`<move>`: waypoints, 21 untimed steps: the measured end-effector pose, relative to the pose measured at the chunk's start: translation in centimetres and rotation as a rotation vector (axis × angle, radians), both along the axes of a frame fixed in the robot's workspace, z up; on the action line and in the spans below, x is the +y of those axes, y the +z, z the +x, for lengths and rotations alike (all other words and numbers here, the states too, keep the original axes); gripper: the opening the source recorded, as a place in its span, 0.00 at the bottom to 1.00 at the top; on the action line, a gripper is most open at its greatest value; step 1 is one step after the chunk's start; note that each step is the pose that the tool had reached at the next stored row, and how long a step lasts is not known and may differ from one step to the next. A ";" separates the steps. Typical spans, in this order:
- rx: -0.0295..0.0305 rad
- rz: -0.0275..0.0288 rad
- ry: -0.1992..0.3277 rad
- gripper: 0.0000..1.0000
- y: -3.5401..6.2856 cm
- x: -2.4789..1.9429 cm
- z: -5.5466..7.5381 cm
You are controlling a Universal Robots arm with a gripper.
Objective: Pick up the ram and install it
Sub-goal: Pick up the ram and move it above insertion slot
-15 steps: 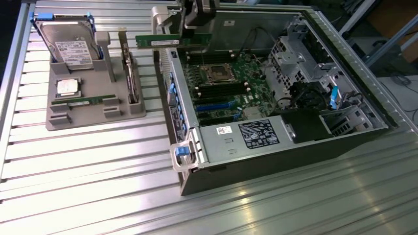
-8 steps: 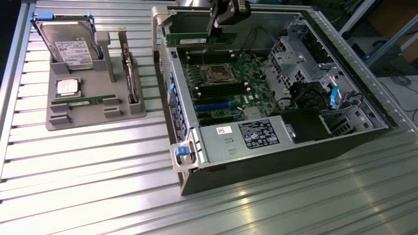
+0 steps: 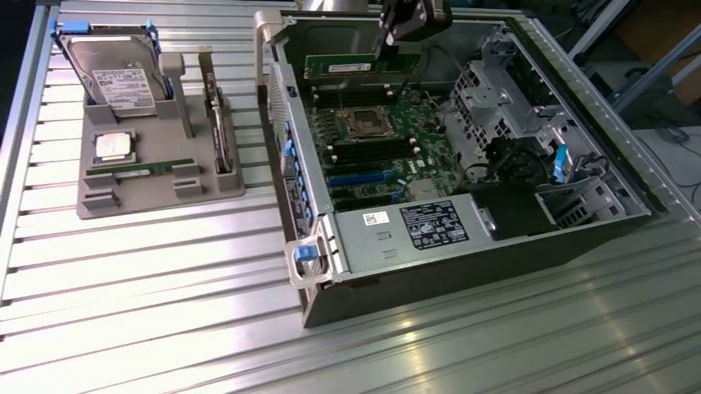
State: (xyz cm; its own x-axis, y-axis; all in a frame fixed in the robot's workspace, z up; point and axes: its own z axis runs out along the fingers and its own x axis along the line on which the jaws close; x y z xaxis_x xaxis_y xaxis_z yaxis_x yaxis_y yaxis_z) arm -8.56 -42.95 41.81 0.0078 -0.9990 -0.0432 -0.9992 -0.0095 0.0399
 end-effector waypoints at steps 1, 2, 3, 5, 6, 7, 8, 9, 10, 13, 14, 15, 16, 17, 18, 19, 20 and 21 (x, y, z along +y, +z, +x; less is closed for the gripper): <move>0.0000 0.0001 0.000 0.13 0.00 0.00 0.6; 0.0000 0.0000 0.000 0.13 0.01 0.00 1.0; 0.0000 0.0000 0.000 0.13 0.01 0.00 1.3; 0.0000 0.0000 0.000 0.13 0.01 0.00 2.6; 0.0000 0.0000 0.000 0.13 0.01 0.00 3.0; 0.0000 0.0000 0.000 0.13 0.01 0.00 3.3; 0.0000 -0.0001 0.000 0.13 0.01 0.00 3.8; 0.0001 -0.0001 0.000 0.13 0.01 0.00 4.2; 0.0000 0.0000 0.000 0.13 0.01 0.00 4.7; 0.0000 0.0000 0.000 0.13 0.01 0.00 6.4; 0.0000 0.0001 0.000 0.13 0.01 0.00 6.5; 0.0000 0.0000 0.000 0.13 -0.01 0.00 6.5; 0.0000 -0.0002 0.000 0.13 -0.29 0.00 6.5; 0.0000 -0.0001 -0.001 0.13 -0.64 0.00 6.5; 0.0000 -0.0001 -0.002 0.13 -1.00 0.00 6.5; 0.0000 -0.0001 -0.002 0.13 -1.40 0.00 6.5; 0.0000 0.0000 -0.003 0.13 -1.68 0.00 6.5; 0.0000 -0.0001 -0.003 0.13 -1.97 0.00 6.5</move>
State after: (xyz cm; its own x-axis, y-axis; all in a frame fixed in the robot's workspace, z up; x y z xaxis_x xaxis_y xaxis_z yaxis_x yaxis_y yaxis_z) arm -2.03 -42.95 39.84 0.0047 -0.9991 -0.0431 -0.9992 -0.0065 0.0399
